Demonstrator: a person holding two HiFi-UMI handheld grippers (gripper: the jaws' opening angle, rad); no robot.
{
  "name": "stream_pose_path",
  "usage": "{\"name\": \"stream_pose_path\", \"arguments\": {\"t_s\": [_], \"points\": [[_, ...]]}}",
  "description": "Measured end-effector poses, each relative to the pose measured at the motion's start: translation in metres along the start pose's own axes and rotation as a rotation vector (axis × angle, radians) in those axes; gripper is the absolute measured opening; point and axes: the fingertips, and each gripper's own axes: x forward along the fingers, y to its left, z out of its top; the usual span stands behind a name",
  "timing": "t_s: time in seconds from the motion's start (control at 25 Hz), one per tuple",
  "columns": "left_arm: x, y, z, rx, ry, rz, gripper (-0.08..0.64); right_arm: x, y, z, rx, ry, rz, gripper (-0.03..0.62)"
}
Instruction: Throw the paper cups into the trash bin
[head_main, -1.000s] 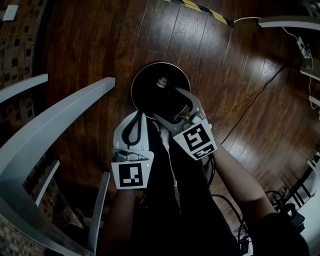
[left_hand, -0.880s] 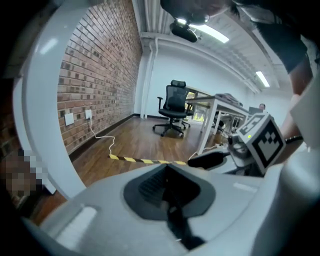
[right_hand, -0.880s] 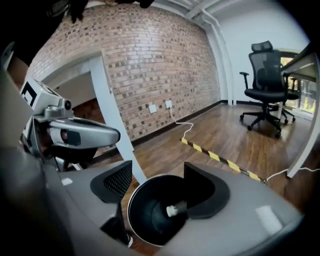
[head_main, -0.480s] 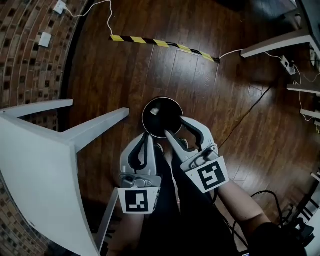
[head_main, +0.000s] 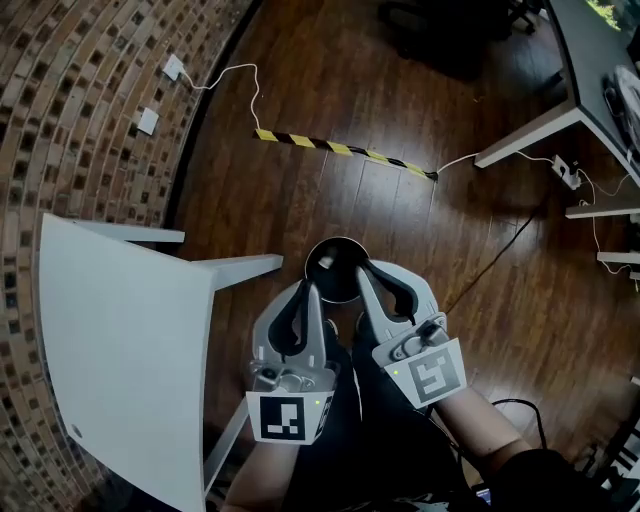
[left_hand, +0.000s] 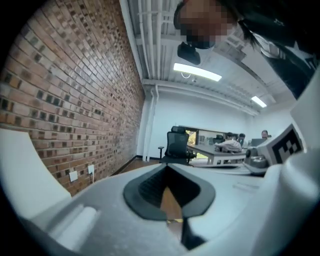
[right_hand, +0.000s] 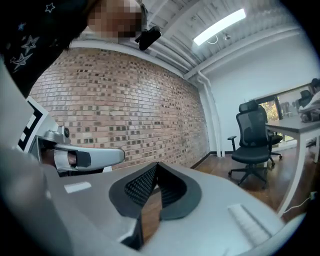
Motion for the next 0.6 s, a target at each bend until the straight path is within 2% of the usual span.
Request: {"name": "stream_pose_path", "arguments": {"t_s": [0.24,0.4,0.6], "points": [[-0.025,-0.01,0.051,0.03,-0.036,-0.026,0.005,-0.008,0.02,0.068,-0.022,-0.075,0.006,0.006],[-0.034,-0.015,0.082,0.059,-0.066,-0.019,0.005,-0.016,0.034,0.106,-0.088,-0.125,0.023,0.006],[-0.052,-0.017,0.123,0.07,-0.083,0.006,0.005,-0.031,0.049,0.16,-0.128,-0.208,0.032,0.006]]}}
